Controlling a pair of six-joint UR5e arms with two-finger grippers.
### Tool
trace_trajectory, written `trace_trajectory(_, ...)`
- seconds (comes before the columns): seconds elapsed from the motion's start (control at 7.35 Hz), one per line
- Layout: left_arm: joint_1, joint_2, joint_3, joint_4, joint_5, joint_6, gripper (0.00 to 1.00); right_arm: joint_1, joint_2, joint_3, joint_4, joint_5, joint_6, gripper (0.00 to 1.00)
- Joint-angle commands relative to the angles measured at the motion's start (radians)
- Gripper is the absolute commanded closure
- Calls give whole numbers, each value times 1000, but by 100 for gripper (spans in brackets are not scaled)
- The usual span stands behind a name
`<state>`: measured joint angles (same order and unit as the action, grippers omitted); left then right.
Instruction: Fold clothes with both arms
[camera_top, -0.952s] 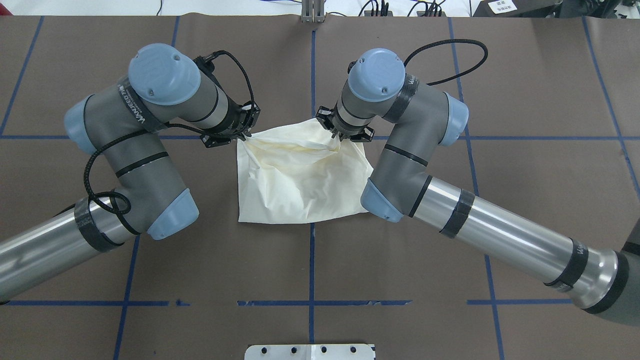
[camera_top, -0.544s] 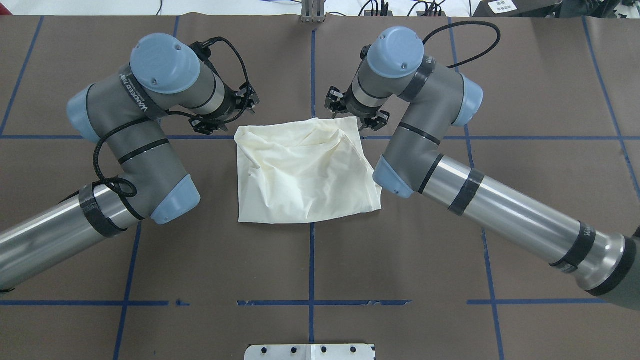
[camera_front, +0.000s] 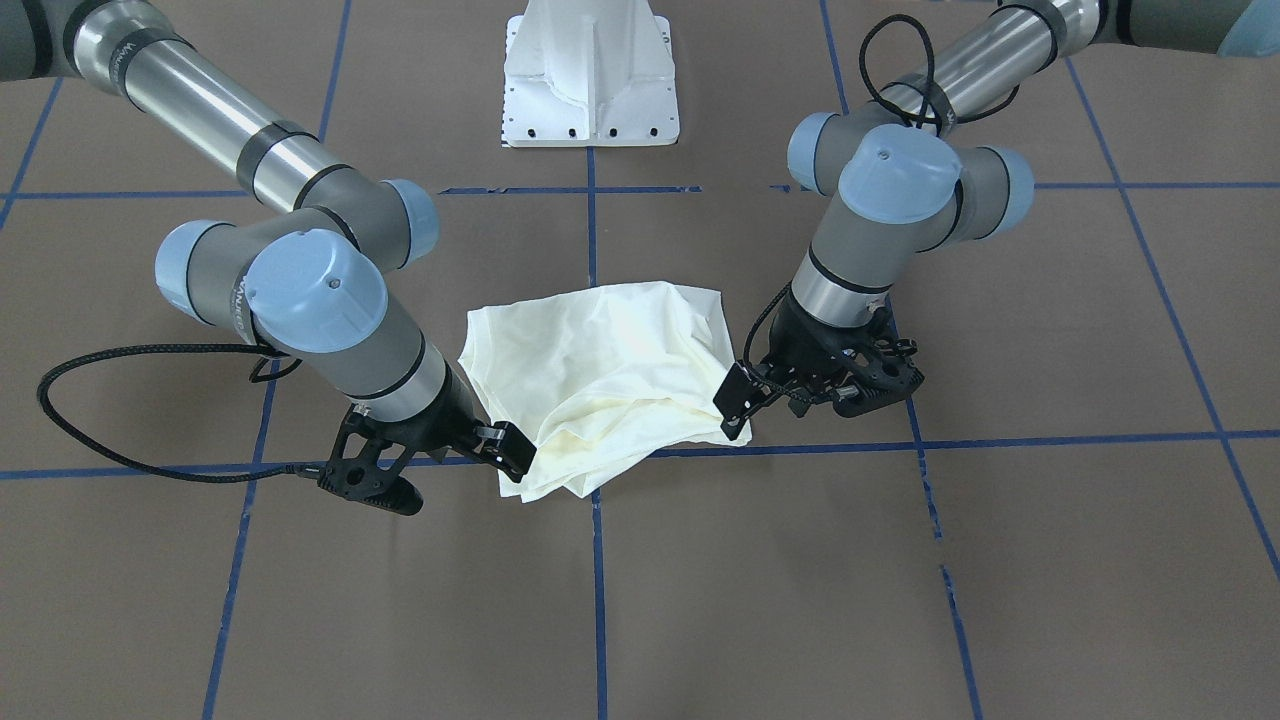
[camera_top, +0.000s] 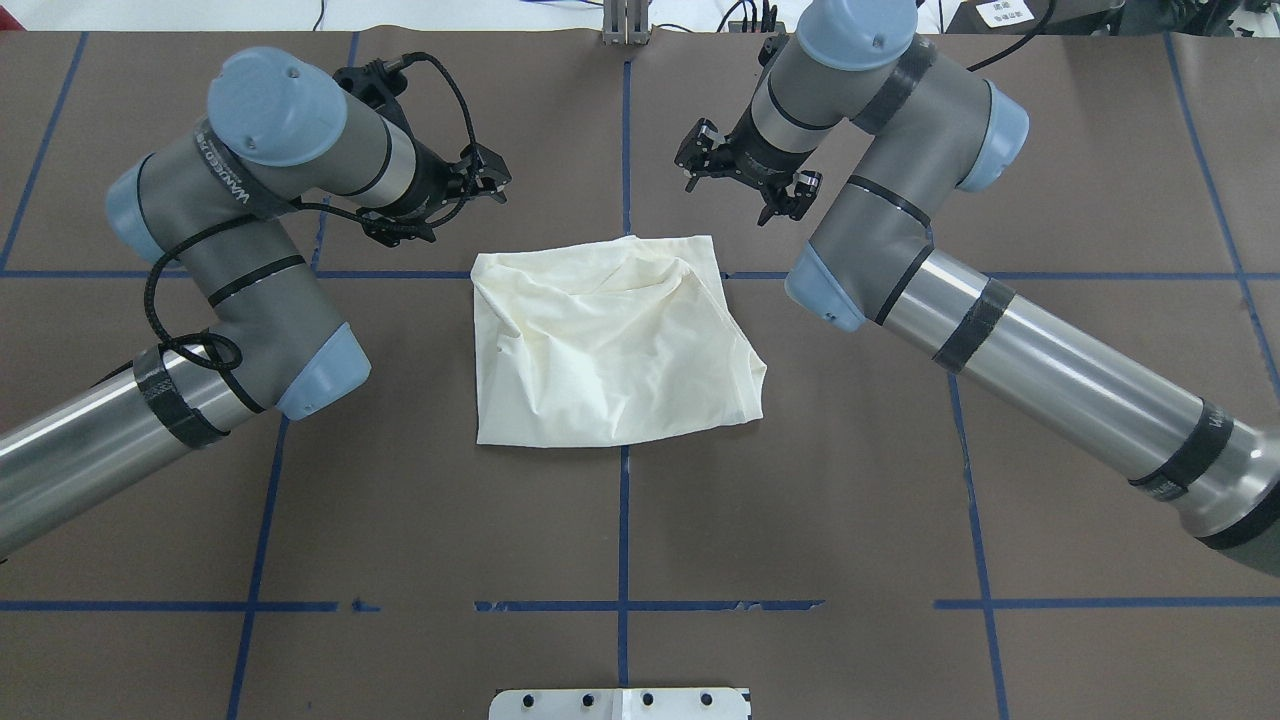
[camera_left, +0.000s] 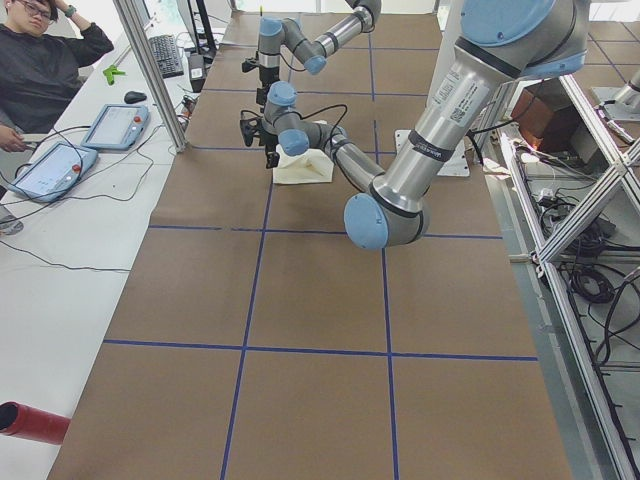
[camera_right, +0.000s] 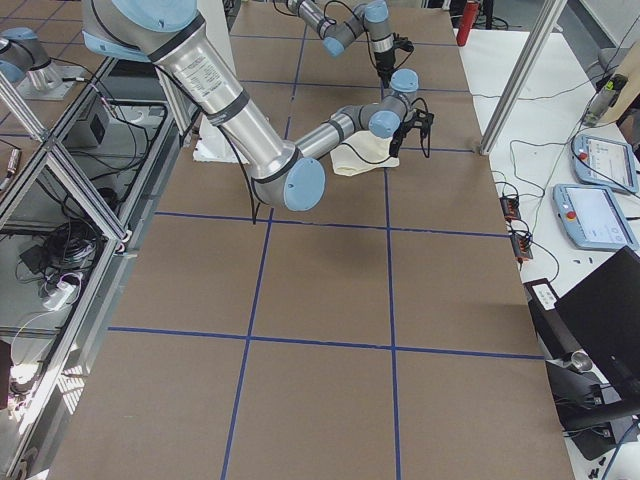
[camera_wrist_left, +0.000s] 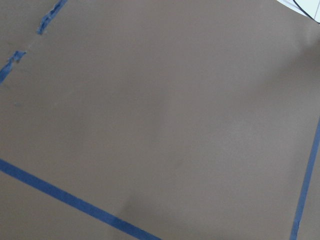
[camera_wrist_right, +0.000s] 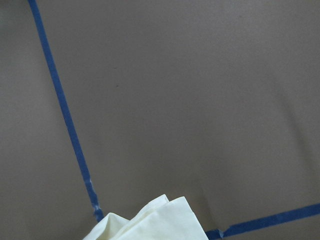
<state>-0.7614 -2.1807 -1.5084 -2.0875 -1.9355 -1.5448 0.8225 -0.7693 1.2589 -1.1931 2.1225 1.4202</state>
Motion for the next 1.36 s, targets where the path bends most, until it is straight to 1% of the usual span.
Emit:
trace_trajectory(0.0,80,73,4,-222,-53,-73,0,23,-13,34,-72,20,-64,0)
trace_trajectory(0.14,114,93,2,-279,-53,-133,0,30,-31,83,-136,20,-110,0)
trace_trajectory(0.27,135,91,2,-282,-53,-164,0,38,-45,124,-189,20,-139,0)
trace_trajectory(0.82,172,79,17,-286,-48,-158,0,50,-51,132,-203,22,-155,0)
trace_trajectory(1.22,229,90,22,-324,-50,-152,0,56,-64,152,-203,22,-155,0)
